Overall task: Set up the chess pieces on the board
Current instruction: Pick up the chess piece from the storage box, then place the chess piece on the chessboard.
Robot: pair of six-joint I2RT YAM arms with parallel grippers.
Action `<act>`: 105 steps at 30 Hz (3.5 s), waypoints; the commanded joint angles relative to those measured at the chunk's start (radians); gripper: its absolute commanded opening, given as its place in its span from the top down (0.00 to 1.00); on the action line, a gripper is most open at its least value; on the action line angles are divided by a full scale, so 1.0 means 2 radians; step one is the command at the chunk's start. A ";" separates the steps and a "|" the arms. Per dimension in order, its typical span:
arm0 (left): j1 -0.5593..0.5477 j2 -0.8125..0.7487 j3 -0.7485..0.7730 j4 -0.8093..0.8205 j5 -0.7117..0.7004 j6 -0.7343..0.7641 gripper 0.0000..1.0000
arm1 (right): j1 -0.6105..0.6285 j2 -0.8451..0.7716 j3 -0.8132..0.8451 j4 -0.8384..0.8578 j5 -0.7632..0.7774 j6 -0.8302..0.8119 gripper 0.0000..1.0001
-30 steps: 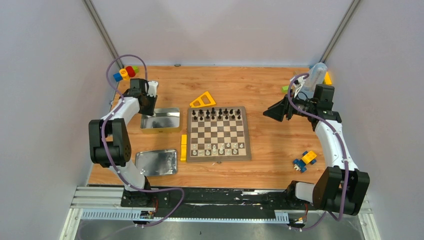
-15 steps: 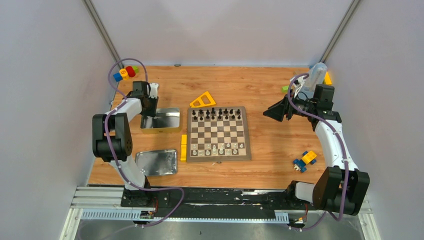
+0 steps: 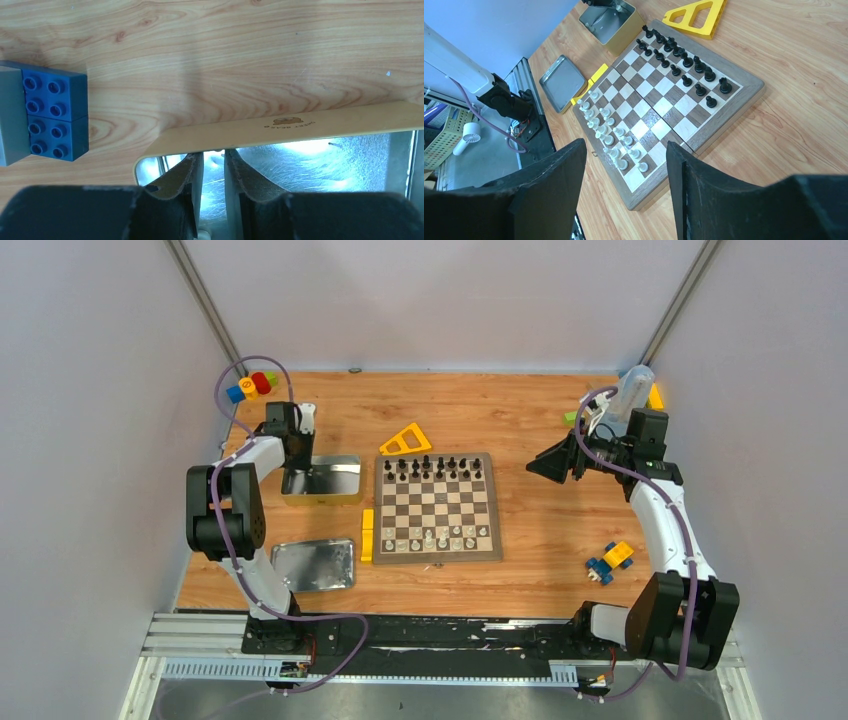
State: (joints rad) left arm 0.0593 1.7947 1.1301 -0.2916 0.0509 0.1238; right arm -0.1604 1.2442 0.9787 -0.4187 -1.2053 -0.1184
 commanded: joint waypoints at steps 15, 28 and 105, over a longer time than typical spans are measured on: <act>0.004 0.014 0.001 0.041 0.003 -0.020 0.72 | -0.003 0.006 0.015 0.002 -0.017 -0.015 0.38; 0.004 0.008 -0.010 0.066 0.004 -0.023 0.80 | -0.003 0.009 0.016 0.000 -0.020 -0.016 0.38; -0.375 -0.130 -0.020 -0.176 0.159 0.210 0.89 | -0.035 0.000 0.028 -0.016 0.023 -0.029 0.38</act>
State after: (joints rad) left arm -0.6895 1.5429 1.1252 -0.6994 0.4068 0.5190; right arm -0.2260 1.2530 0.9962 -0.4606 -1.1305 -0.1566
